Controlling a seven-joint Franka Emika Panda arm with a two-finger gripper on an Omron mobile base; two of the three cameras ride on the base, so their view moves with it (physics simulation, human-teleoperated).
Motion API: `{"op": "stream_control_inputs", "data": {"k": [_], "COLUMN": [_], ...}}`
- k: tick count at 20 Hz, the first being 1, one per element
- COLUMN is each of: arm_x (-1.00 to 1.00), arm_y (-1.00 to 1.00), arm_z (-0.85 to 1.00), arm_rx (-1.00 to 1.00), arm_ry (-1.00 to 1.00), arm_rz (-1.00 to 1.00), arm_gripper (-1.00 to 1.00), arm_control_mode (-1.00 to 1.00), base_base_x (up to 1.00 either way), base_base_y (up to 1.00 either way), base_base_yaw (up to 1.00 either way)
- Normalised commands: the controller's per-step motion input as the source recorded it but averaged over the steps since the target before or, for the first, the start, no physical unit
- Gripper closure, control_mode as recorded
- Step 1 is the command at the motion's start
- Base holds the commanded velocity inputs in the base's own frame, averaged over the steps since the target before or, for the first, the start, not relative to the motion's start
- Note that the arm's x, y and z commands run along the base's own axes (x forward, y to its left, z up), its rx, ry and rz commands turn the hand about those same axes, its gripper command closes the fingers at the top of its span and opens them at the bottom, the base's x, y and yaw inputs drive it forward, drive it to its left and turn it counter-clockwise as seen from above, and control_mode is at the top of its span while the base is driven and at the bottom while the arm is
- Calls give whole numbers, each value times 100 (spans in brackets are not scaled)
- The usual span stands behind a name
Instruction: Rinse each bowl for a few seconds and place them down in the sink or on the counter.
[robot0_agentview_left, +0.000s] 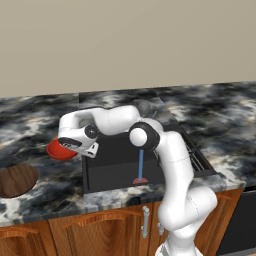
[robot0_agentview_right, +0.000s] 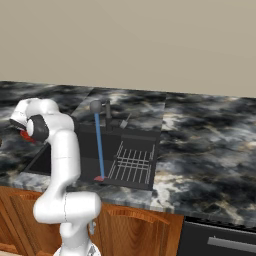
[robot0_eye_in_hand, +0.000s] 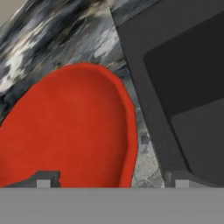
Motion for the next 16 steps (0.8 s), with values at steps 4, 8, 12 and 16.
{"op": "stream_control_inputs", "data": {"k": [4,8,12,16], "arm_x": [0,-17,-38,-46], "arm_y": [29,19,11,16], "arm_z": [42,45,40,31], "arm_rx": [-14,-11,-5,0], "arm_ry": [0,1,5,10], "arm_rz": [-3,0,1,2], "arm_gripper": [-100,-100,-100,-100], "arm_control_mode": [-100,-100,-100,-100], "base_base_x": [0,0,0,0], "base_base_y": [0,0,0,0], "base_base_yaw": [0,0,0,0]}}
